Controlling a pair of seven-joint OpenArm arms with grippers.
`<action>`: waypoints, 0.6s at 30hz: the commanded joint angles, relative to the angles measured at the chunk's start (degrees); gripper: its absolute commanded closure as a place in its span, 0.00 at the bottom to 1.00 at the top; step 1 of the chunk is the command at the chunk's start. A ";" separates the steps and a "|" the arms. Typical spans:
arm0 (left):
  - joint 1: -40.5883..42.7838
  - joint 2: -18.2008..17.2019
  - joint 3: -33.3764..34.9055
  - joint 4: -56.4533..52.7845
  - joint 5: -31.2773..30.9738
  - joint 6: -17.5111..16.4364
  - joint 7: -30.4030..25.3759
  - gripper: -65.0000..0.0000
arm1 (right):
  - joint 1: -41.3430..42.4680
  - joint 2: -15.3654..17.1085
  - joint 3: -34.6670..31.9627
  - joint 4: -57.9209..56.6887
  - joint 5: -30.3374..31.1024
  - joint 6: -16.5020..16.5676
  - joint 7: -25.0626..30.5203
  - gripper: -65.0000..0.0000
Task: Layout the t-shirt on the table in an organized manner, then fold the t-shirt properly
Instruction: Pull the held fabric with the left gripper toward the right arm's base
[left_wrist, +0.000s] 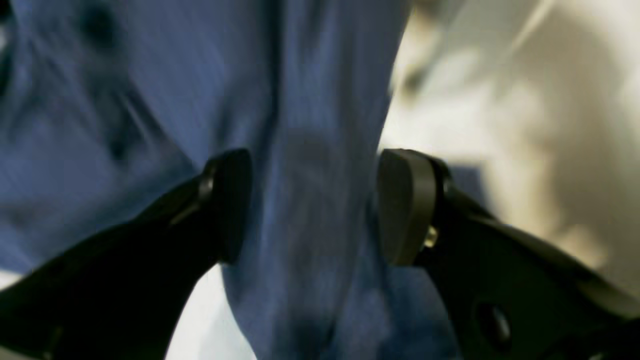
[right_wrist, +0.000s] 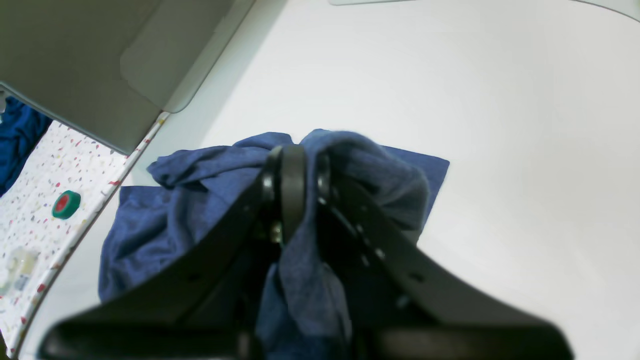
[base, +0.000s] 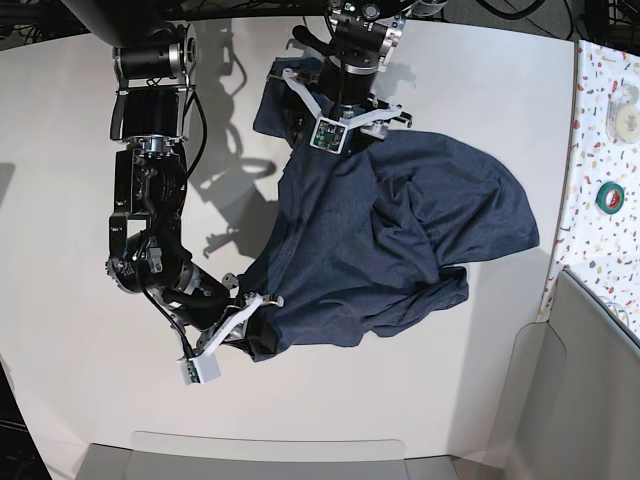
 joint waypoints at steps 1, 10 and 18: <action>-0.20 -0.03 -0.06 1.58 0.47 0.14 -1.05 0.41 | 1.71 -0.17 0.16 1.09 0.96 0.34 1.66 0.96; -5.74 0.41 4.25 -0.44 0.47 0.14 -2.10 0.40 | 1.71 -0.53 -0.11 1.09 0.96 0.34 1.57 0.96; -11.36 8.15 5.21 -13.89 0.56 0.14 -1.93 0.33 | 1.62 -0.53 -0.11 1.09 0.96 0.34 1.57 0.96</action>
